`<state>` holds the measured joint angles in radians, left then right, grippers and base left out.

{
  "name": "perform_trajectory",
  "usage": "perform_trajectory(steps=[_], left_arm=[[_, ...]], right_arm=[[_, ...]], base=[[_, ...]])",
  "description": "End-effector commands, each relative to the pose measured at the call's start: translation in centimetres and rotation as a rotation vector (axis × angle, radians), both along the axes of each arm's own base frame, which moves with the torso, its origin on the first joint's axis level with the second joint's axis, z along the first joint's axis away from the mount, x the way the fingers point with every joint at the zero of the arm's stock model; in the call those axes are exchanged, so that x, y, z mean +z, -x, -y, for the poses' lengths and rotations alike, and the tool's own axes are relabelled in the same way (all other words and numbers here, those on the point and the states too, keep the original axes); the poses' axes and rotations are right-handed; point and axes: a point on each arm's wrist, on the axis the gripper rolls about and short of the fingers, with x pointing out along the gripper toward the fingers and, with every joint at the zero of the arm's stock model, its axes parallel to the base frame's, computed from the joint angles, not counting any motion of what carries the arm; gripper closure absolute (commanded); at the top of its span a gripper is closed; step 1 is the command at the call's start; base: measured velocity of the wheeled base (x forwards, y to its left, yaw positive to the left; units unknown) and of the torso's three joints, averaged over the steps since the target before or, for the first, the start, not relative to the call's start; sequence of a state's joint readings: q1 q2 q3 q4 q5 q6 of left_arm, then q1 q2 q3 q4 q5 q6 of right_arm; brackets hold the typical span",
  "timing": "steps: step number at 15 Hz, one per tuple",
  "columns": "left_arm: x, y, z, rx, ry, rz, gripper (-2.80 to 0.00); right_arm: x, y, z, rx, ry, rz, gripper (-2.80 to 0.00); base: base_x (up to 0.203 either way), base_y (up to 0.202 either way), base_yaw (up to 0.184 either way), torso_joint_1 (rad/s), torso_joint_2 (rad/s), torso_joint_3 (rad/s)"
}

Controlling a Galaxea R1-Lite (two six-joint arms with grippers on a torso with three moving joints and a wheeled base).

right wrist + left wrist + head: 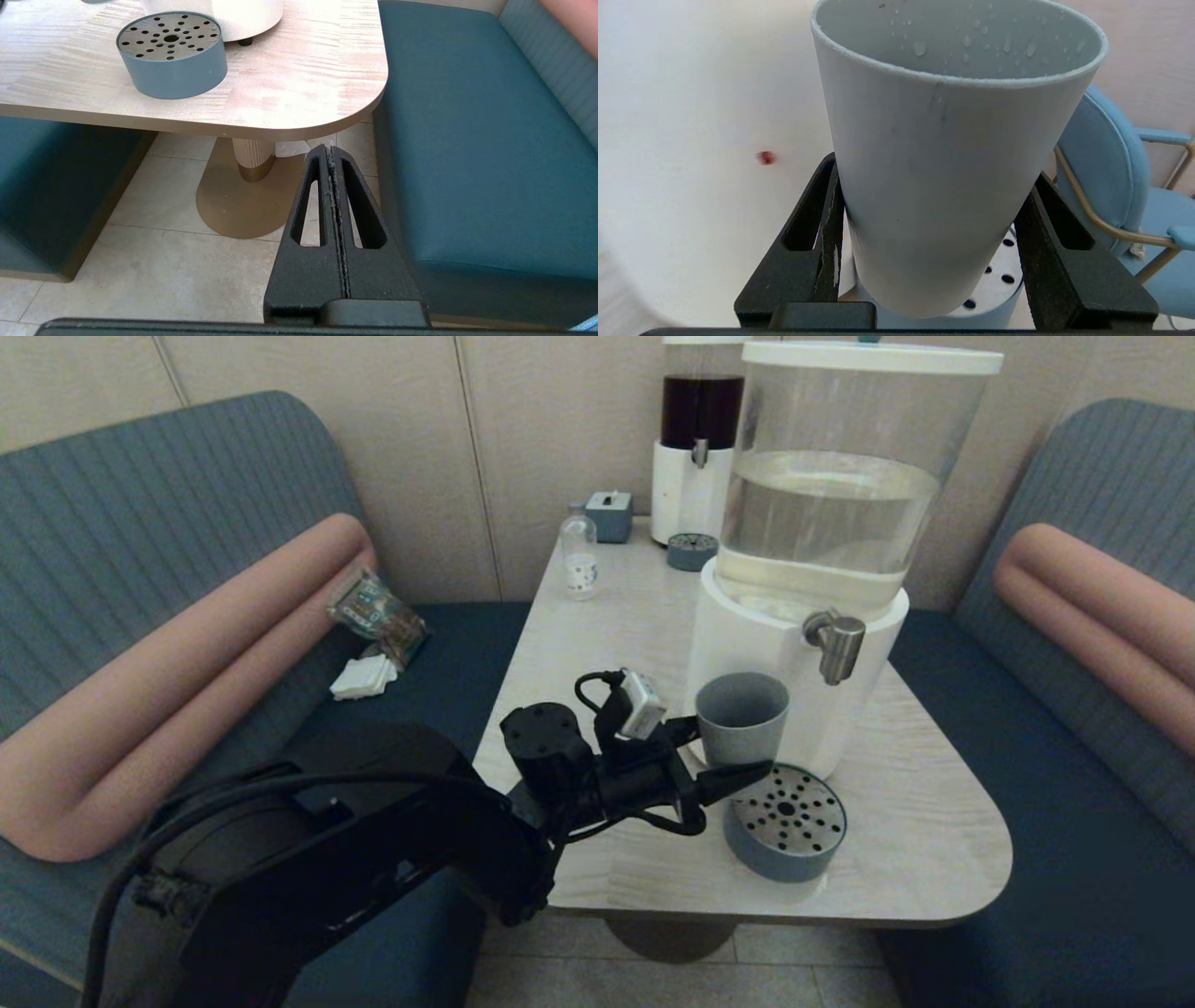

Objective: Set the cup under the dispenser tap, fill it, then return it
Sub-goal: Place it under the water dispenser

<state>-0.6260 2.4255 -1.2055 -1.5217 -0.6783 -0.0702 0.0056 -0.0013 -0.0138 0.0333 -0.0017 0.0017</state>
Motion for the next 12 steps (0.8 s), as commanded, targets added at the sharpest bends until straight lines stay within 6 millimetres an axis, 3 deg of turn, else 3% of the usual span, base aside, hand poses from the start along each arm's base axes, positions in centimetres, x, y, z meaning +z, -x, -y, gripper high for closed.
perform_trajectory(steps=[1, 4, 12], left_arm=[[-1.6, 0.0, 1.0, -0.021, -0.011, -0.016, 0.00], [-2.6, 0.1, 2.2, -0.043, -0.012, -0.017, 0.00], [-2.8, -0.1, 3.6, -0.046, 0.015, -0.003, 0.00]], right_arm=[[0.0, 0.0, 0.0, 0.001, 0.000, 0.000, 0.00], [0.0, 0.0, 0.0, 0.001, 0.000, -0.002, 0.00], [0.0, 0.0, 0.0, 0.001, 0.000, -0.002, 0.00]], base=[[0.000, 0.000, 0.000, 0.000, 0.00, 0.000], [0.000, 0.000, 0.000, 0.000, 0.00, 0.000], [0.000, 0.000, 0.000, 0.000, 0.00, 0.000]])
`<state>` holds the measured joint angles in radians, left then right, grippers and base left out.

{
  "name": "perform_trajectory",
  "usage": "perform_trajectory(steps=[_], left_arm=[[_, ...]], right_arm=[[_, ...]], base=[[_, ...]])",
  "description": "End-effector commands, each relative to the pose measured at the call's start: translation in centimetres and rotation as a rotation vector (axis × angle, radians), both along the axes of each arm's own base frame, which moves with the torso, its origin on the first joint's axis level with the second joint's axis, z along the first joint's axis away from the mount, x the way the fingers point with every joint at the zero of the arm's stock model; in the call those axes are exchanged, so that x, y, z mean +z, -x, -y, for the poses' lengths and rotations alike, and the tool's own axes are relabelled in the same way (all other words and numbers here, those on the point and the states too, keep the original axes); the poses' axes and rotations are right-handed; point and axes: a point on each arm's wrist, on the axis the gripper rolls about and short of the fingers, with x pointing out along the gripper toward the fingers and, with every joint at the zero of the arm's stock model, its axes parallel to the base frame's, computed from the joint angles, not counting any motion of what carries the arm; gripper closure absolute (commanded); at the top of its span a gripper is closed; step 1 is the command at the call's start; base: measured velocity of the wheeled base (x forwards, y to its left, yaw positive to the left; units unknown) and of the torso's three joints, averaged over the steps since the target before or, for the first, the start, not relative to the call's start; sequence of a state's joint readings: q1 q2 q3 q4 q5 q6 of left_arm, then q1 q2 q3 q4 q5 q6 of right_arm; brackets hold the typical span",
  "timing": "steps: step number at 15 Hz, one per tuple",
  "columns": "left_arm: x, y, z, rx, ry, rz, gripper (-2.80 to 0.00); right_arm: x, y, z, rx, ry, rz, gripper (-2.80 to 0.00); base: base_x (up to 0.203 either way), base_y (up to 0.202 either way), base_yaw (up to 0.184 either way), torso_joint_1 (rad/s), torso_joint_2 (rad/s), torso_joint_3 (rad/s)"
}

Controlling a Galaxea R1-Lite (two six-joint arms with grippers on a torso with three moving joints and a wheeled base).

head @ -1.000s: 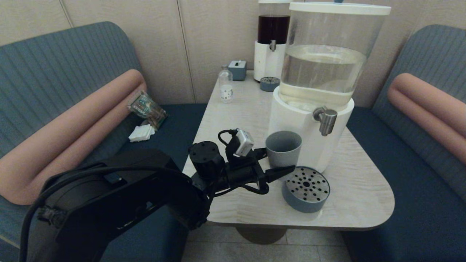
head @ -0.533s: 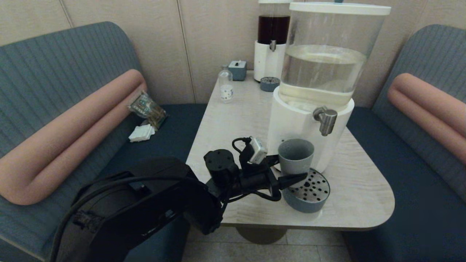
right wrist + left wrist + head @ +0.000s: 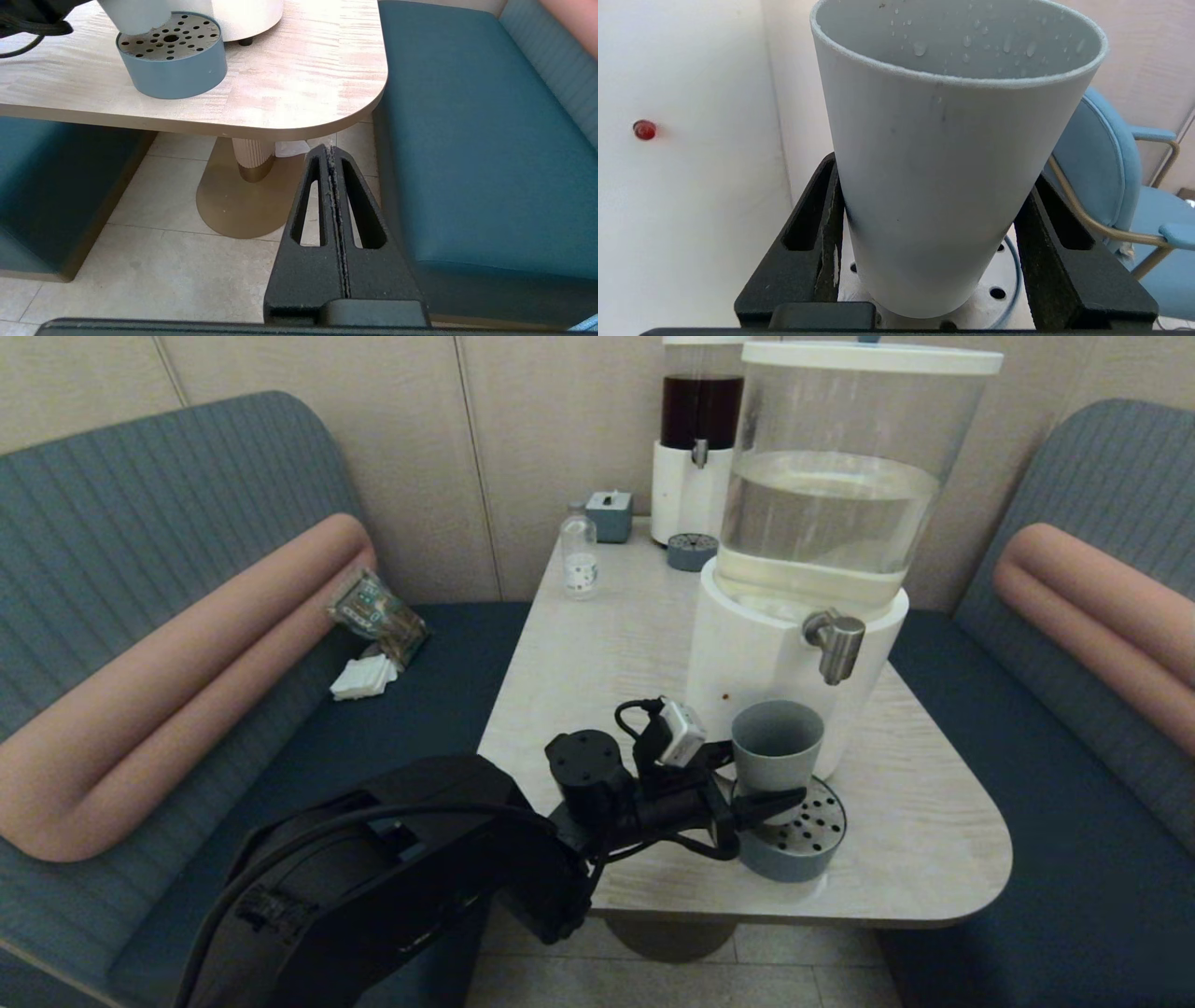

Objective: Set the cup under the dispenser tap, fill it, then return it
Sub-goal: Place it under the water dispenser

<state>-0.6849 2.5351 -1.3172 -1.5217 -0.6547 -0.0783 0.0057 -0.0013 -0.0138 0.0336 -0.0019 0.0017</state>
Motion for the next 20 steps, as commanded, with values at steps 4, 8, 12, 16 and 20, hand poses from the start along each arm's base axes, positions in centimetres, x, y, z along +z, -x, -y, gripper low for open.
perform_trajectory(steps=[4, 8, 12, 16, 20], left_arm=[[-1.1, -0.6, 1.0, -0.013, 0.014, 0.013, 0.00], [-1.7, -1.2, 1.5, -0.013, 0.029, 0.024, 0.00], [-1.8, -2.2, 2.2, -0.013, 0.063, 0.066, 0.00], [-2.8, -2.4, 2.5, -0.015, 0.060, 0.061, 0.00], [-3.1, -2.4, 2.5, -0.015, 0.056, 0.055, 0.00]], right_arm=[[0.0, 0.0, 0.0, 0.001, 0.000, -0.001, 0.00], [0.0, 0.0, 0.0, 0.001, 0.000, -0.001, 0.00], [0.0, 0.0, 0.0, 0.001, 0.000, -0.001, 0.00], [0.0, 0.0, 0.0, 0.001, 0.000, -0.001, 0.00], [0.0, 0.0, 0.0, 0.001, 0.000, -0.001, 0.00]], base=[[0.000, 0.000, 0.000, 0.000, 0.00, 0.000], [0.000, 0.000, 0.000, 0.000, 0.00, 0.000], [0.000, 0.000, 0.000, 0.000, 0.00, 0.000], [0.000, 0.000, 0.000, 0.000, 0.00, 0.000], [0.000, 0.000, 0.000, 0.000, 0.00, 0.000]])
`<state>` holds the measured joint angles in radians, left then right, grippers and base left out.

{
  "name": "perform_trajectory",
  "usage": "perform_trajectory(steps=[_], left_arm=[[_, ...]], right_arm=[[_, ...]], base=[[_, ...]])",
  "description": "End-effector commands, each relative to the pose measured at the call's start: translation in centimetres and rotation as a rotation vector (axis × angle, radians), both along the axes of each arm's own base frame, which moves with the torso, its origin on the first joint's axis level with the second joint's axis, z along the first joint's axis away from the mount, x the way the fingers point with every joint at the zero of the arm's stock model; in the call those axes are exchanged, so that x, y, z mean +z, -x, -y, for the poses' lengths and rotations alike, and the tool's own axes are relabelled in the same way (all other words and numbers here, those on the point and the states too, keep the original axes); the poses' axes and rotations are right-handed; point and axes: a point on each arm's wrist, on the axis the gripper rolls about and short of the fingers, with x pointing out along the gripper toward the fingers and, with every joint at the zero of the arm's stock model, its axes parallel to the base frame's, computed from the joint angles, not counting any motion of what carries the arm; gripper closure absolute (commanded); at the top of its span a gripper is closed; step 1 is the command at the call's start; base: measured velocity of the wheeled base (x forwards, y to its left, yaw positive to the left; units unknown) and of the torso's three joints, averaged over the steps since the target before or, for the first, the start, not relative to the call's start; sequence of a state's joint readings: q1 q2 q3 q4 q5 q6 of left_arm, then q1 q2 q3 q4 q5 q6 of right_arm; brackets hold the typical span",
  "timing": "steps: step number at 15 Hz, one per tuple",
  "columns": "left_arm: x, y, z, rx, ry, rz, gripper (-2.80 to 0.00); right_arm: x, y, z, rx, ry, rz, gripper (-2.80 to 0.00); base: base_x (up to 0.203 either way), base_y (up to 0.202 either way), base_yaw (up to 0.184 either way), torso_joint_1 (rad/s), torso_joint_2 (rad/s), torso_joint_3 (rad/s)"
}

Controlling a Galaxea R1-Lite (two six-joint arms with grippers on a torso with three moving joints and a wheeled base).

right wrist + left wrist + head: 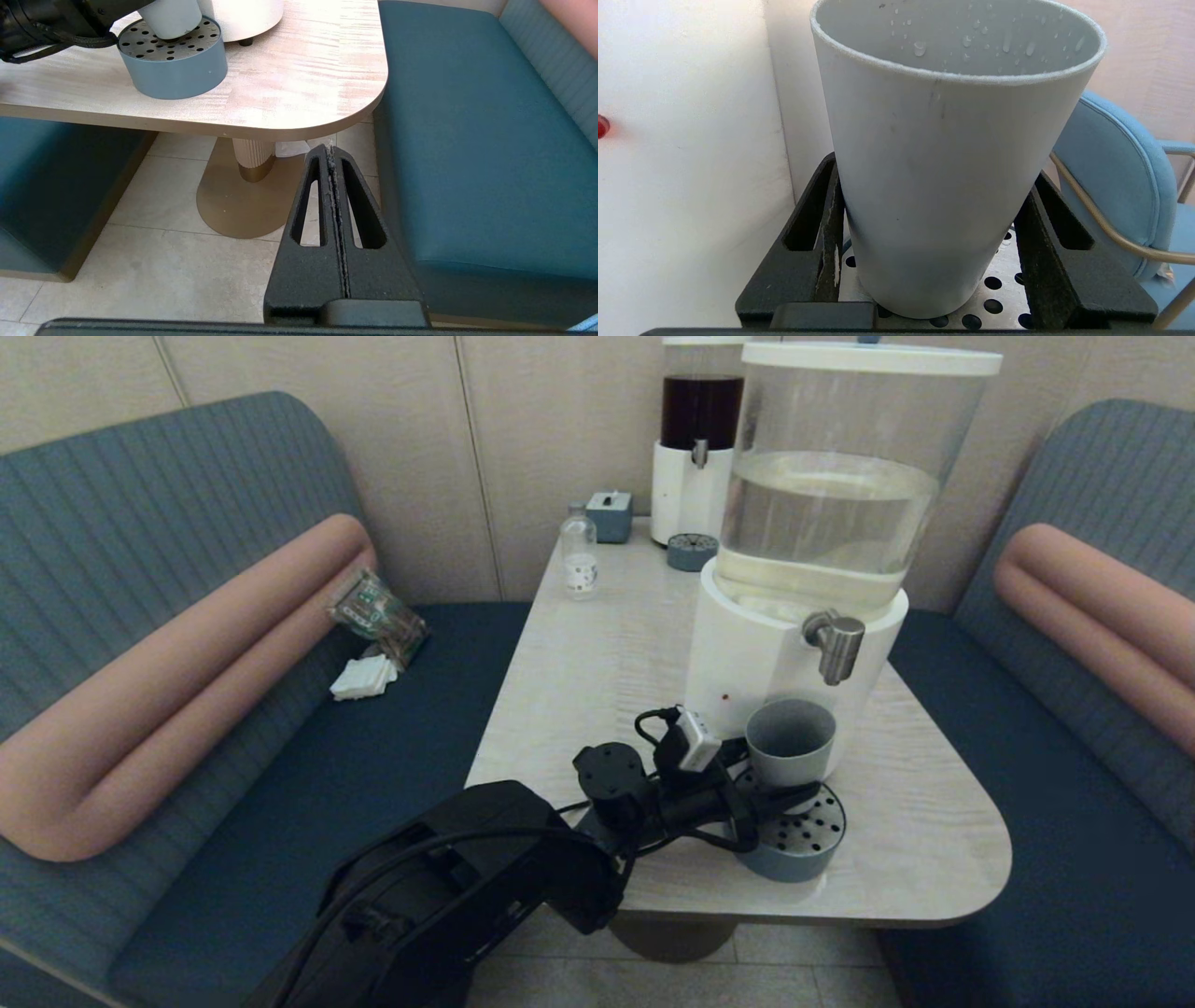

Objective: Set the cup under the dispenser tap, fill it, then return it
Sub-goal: Place it under the water dispenser

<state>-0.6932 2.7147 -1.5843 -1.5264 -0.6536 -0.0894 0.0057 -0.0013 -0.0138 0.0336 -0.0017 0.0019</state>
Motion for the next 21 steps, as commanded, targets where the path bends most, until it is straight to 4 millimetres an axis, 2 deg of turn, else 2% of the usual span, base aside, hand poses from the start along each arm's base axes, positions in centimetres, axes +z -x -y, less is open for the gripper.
perform_trajectory(steps=[1, 2, 14, 21], left_arm=[[-0.5, 0.0, 0.0, -0.004, -0.006, -0.006, 0.00], [-0.6, 0.0, 0.0, -0.003, -0.007, -0.005, -2.80], [0.4, 0.3, -0.1, 0.016, 0.005, -0.010, -2.80], [1.0, 1.9, -1.6, 0.018, -0.048, -0.077, -2.80]], right_arm=[[0.0, 0.0, 0.0, 0.001, 0.000, -0.001, 0.00], [0.0, 0.0, 0.0, 0.001, 0.000, -0.001, 0.00], [0.0, 0.0, 0.0, 0.001, 0.000, -0.001, 0.00], [0.0, 0.0, 0.0, 0.001, 0.000, -0.001, 0.00]], base=[[0.000, 0.000, 0.000, 0.000, 0.00, 0.000], [0.000, 0.000, 0.000, 0.000, 0.00, 0.000], [0.000, 0.000, 0.000, 0.000, 0.00, 0.000], [0.000, 0.000, 0.000, 0.000, 0.00, 0.000]])
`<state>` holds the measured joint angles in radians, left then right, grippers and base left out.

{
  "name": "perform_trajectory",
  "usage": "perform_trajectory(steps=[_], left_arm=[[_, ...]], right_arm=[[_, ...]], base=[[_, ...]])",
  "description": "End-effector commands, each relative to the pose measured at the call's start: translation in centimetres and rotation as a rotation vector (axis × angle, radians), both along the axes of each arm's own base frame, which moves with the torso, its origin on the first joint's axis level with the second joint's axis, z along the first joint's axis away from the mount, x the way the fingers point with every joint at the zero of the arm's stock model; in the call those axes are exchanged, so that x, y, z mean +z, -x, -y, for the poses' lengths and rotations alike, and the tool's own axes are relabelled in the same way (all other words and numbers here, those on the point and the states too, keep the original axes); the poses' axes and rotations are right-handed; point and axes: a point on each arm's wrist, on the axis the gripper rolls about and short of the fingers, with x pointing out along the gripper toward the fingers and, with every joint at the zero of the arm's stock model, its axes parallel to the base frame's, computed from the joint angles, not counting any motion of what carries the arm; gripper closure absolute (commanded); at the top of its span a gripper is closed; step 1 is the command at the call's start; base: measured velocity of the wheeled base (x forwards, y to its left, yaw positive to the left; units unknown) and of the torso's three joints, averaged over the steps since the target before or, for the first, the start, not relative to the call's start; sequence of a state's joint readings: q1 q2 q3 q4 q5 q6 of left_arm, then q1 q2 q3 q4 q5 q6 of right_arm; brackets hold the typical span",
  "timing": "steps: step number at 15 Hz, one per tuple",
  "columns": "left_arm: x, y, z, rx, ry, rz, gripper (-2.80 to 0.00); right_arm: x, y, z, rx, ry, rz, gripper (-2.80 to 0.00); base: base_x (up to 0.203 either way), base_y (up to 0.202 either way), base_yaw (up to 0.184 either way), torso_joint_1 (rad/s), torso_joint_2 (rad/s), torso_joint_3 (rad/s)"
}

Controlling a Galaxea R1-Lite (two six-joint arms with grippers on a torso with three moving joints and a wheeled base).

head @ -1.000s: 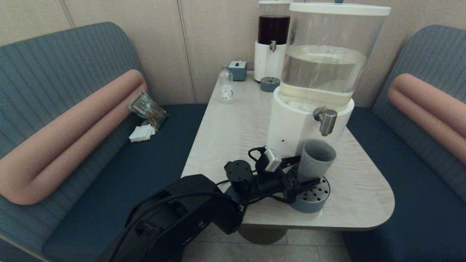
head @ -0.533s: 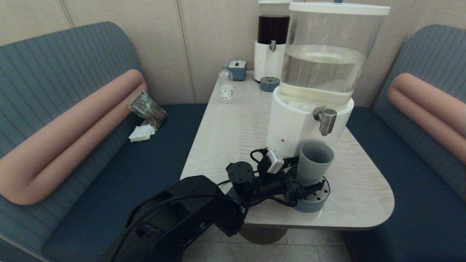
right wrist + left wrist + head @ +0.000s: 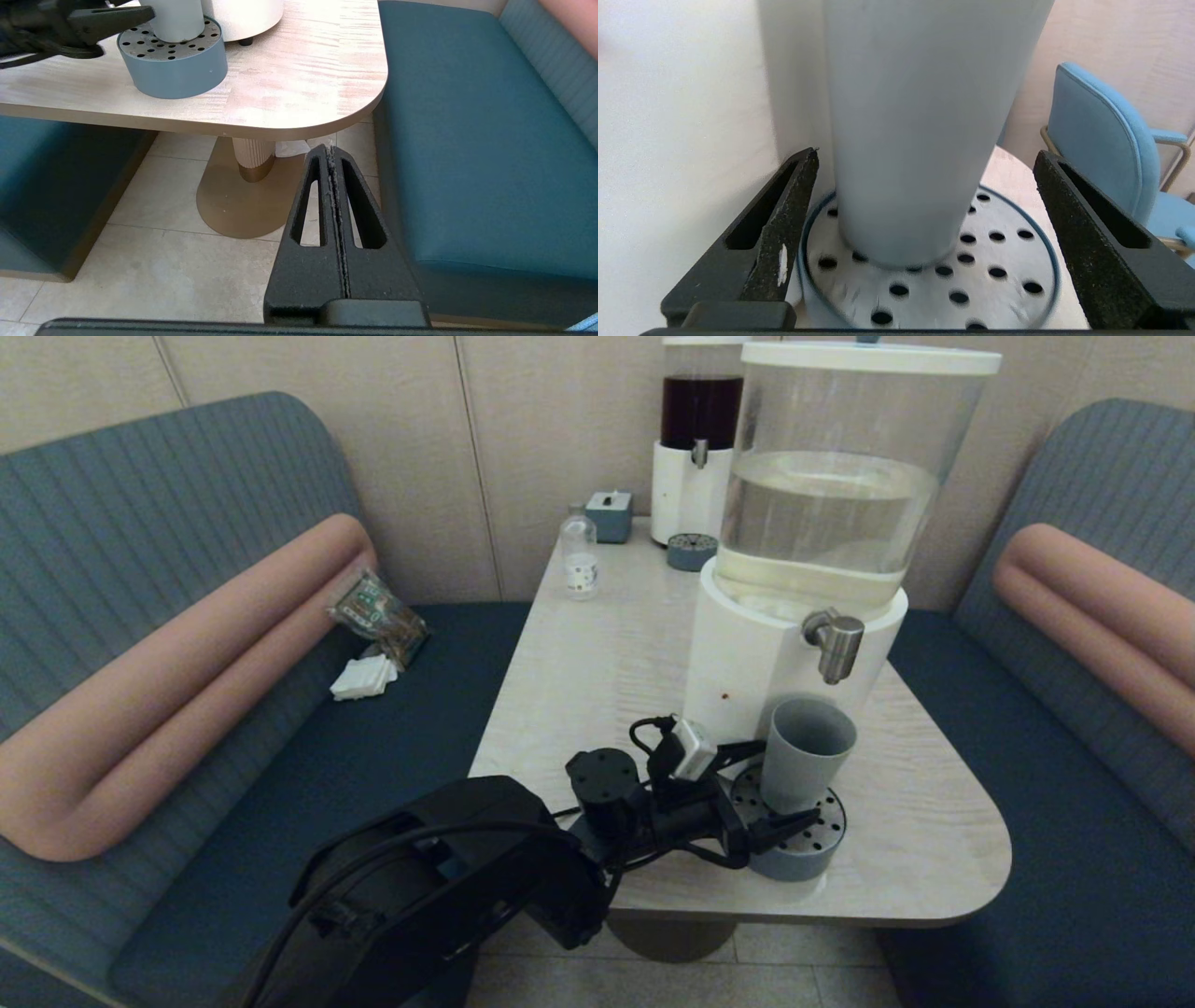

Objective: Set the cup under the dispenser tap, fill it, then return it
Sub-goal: Place it under the water dispenser, then turn on the faucet

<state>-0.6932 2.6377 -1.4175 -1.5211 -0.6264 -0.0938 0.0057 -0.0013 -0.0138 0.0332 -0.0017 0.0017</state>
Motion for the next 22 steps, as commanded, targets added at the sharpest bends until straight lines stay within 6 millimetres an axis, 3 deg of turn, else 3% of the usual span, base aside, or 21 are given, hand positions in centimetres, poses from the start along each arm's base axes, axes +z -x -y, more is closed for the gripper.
perform_trajectory(steps=[1, 5, 9, 11, 14, 15, 16, 19, 22], left_arm=[[1.2, 0.6, -0.5, -0.005, 0.001, 0.001, -2.80], [2.1, 2.1, -2.7, 0.014, -0.045, -0.052, -2.80], [4.5, 4.5, -6.1, 0.034, -0.083, -0.084, -2.80], [5.8, 6.2, -8.8, 0.044, -0.110, -0.101, -2.80], [9.8, 8.9, -13.9, 0.101, -0.097, -0.064, -2.80], [11.5, 10.1, -15.7, 0.126, -0.079, -0.036, -2.41], [13.2, 11.3, -17.6, 0.154, -0.058, -0.005, 0.00], [17.8, 15.8, -22.7, 0.265, 0.038, 0.095, 0.00], [20.5, 20.5, -25.6, 0.413, 0.160, 0.175, 0.00]], right_arm=[[0.0, 0.0, 0.0, 0.001, 0.000, -0.002, 0.00], [0.0, 0.0, 0.0, 0.001, 0.000, -0.001, 0.00], [0.0, 0.0, 0.0, 0.001, 0.000, -0.002, 0.00], [0.0, 0.0, 0.0, 0.001, 0.000, -0.002, 0.00], [0.0, 0.0, 0.0, 0.001, 0.000, -0.002, 0.00], [0.0, 0.0, 0.0, 0.001, 0.000, -0.002, 0.00], [0.0, 0.0, 0.0, 0.001, 0.000, -0.002, 0.00], [0.0, 0.0, 0.0, 0.001, 0.000, -0.002, 0.00], [0.0, 0.0, 0.0, 0.001, 0.000, -0.002, 0.00]], base=[[0.000, 0.000, 0.000, 0.000, 0.00, 0.000], [0.000, 0.000, 0.000, 0.000, 0.00, 0.000], [0.000, 0.000, 0.000, 0.000, 0.00, 0.000], [0.000, 0.000, 0.000, 0.000, 0.00, 0.000], [0.000, 0.000, 0.000, 0.000, 0.00, 0.000], [0.000, 0.000, 0.000, 0.000, 0.00, 0.000], [0.000, 0.000, 0.000, 0.000, 0.00, 0.000], [0.000, 0.000, 0.000, 0.000, 0.00, 0.000], [0.000, 0.000, 0.000, 0.000, 0.00, 0.000]])
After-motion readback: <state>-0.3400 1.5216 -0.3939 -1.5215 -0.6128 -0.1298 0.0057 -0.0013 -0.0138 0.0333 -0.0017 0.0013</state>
